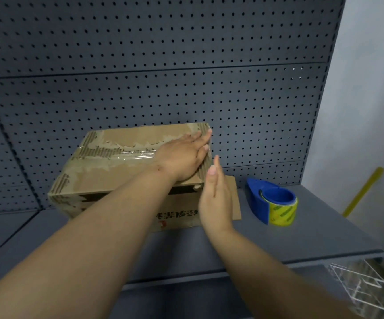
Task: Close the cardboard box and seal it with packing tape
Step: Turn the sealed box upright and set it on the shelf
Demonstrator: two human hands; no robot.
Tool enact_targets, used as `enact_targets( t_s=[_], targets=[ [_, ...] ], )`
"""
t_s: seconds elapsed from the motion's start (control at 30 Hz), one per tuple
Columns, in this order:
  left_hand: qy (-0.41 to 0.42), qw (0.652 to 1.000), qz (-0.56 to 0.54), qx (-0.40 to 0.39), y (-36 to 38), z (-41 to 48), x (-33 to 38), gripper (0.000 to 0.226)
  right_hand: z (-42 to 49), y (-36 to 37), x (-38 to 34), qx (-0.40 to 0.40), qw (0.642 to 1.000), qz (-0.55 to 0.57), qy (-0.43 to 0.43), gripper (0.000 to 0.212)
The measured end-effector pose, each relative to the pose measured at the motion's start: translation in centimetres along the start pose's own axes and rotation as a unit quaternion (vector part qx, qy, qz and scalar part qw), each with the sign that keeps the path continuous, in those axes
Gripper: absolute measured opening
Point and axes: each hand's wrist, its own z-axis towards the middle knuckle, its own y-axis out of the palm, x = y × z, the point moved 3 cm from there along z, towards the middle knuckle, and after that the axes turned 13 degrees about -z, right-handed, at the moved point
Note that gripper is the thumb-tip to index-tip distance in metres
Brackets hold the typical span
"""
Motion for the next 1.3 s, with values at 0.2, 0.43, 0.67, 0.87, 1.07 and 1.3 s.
enact_targets(
  t_s=[0.2,0.43,0.67,0.87,1.07,1.3],
  targets=[
    [-0.085,0.984,-0.106,0.112,-2.6,-2.5,-1.2,0.047,0.7,2.0,0.6,0.077,0.995,-0.052,0.031,0.057],
    [-0.261,0.919,-0.079,0.284,-7.1,-12.0,-11.0,0.053,0.6,2.0,0.7,0.092,0.996,-0.012,0.013,0.056],
    [-0.27,0.805,-0.392,0.354,-5.6,-14.5,-15.5,0.045,1.9,0.5,-0.4,0.118,0.966,0.172,0.152,0.062],
    [-0.309,0.798,-0.306,0.416,-4.8,-14.6,-14.7,0.057,1.5,2.5,-1.1,0.234,0.95,0.092,0.186,0.062],
    [-0.308,0.802,-0.303,0.413,-5.0,-14.1,-14.4,0.062,2.1,3.0,-1.0,0.268,0.941,0.044,0.201,0.065],
    [-0.275,0.754,-0.415,0.429,-4.7,-15.0,-14.7,0.062,1.6,2.6,-1.3,0.248,0.935,0.12,0.224,0.066]
  ],
)
